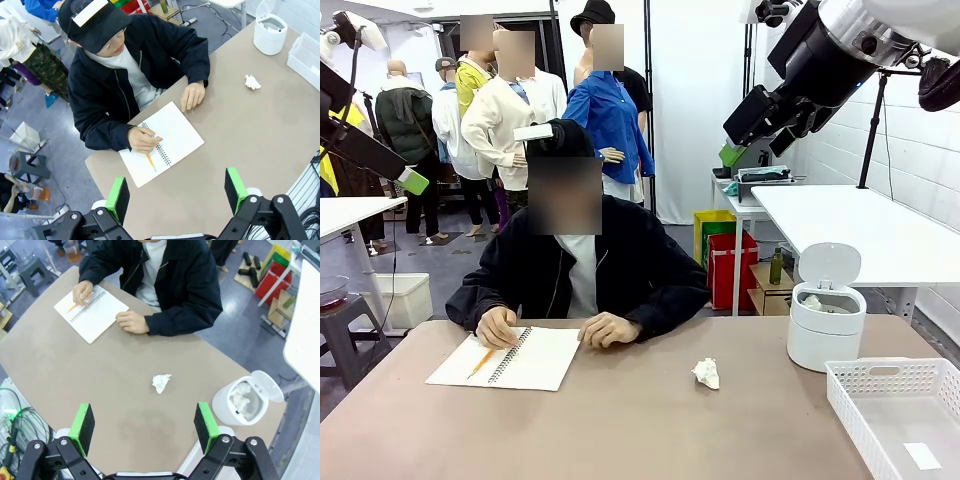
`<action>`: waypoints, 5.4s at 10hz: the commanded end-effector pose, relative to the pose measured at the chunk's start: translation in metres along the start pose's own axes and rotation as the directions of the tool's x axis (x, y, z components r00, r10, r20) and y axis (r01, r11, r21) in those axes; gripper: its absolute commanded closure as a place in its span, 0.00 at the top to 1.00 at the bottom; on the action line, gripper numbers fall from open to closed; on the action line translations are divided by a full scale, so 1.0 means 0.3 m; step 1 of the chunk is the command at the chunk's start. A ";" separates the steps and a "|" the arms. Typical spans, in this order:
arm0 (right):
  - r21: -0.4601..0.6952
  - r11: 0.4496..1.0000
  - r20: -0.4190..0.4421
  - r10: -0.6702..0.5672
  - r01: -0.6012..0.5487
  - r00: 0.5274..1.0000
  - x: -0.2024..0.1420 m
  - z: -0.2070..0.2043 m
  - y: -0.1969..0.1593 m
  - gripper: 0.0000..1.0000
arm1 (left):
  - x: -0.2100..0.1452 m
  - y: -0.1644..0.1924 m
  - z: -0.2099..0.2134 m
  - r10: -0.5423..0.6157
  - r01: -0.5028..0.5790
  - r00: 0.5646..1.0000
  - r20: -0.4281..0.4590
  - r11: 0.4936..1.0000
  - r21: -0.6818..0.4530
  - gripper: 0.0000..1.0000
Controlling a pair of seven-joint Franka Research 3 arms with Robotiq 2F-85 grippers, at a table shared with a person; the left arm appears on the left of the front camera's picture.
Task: Sort the paper based on its condition.
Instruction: If a person hands you a paper, place it in the Organizing basket , and if it's crumpled, put it in the Trash can.
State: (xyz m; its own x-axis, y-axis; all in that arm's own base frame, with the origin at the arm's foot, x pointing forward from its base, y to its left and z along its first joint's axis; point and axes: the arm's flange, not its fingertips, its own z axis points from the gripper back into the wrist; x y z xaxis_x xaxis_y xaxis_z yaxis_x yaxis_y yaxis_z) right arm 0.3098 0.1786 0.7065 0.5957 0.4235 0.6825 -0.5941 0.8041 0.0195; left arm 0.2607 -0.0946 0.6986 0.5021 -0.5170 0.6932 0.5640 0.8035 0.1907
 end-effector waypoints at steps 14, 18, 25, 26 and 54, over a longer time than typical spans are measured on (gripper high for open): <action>-0.222 0.930 -0.287 -0.348 0.292 0.892 -0.007 -0.399 -0.180 1.00 | 0.000 0.000 0.002 0.000 0.000 1.000 0.001 1.000 0.000 1.00; -0.303 0.901 -0.430 -0.421 0.312 0.799 -0.062 -0.666 -0.211 1.00 | 0.000 0.000 0.002 0.000 0.000 1.000 0.001 1.000 0.000 1.00; -0.171 0.958 -0.568 -0.286 0.229 0.772 -0.238 -1.037 -0.160 1.00 | 0.000 0.000 0.002 0.000 0.000 1.000 0.001 1.000 0.000 1.00; -0.123 0.973 -0.569 -0.232 0.197 0.789 -0.235 -1.029 -0.149 1.00 | 0.000 0.000 0.002 0.000 0.000 1.000 0.001 1.000 0.000 1.00; -0.156 0.964 -0.717 -0.261 0.216 0.647 -0.330 -1.571 -0.246 1.00 | 0.000 0.000 0.002 0.000 0.000 1.000 0.001 1.000 0.000 1.00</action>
State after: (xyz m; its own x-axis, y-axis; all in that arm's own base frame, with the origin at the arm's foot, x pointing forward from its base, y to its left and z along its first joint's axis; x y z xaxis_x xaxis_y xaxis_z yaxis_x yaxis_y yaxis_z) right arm 0.5503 0.2752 0.2949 0.9248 0.3687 -0.0937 -0.3651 0.9294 0.0536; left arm 0.2606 -0.0949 0.6986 0.5016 -0.5177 0.6931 0.5645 0.8030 0.1913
